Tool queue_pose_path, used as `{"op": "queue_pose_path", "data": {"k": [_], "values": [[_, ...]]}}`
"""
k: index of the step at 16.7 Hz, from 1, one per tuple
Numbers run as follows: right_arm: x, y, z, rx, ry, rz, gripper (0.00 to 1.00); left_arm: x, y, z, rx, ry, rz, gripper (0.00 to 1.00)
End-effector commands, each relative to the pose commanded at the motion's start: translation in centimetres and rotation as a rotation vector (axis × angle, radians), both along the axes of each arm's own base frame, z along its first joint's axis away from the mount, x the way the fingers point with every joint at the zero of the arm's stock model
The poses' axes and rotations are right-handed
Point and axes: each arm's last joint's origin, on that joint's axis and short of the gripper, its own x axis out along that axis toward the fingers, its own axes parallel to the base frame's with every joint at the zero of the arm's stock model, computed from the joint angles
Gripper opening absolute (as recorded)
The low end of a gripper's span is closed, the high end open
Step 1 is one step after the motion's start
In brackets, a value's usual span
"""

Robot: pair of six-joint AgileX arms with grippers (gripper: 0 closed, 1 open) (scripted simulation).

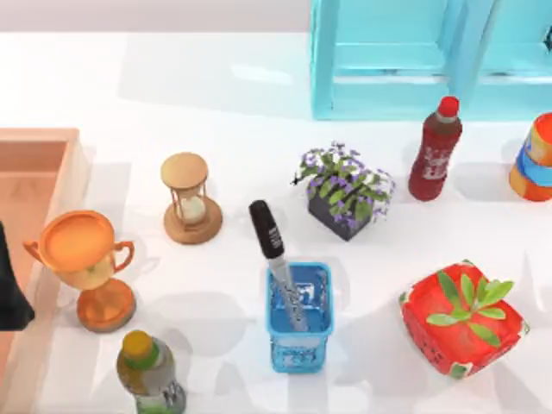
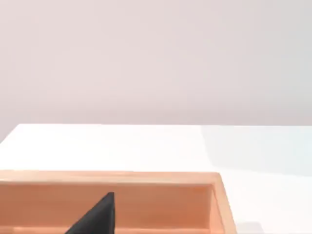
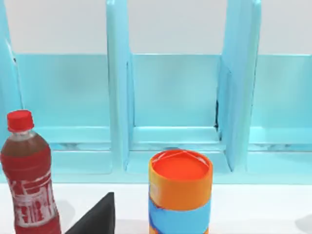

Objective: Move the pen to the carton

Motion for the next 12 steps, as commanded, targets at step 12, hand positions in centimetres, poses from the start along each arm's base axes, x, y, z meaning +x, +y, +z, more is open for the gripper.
{"op": "queue_pose_path", "data": {"k": [12], "values": [[0.0,0.0,0.0,0.0,0.0,0.0,1.0,2.9,-5.8,5.5,-0.219,0.242,-0.62,1.0]]}}
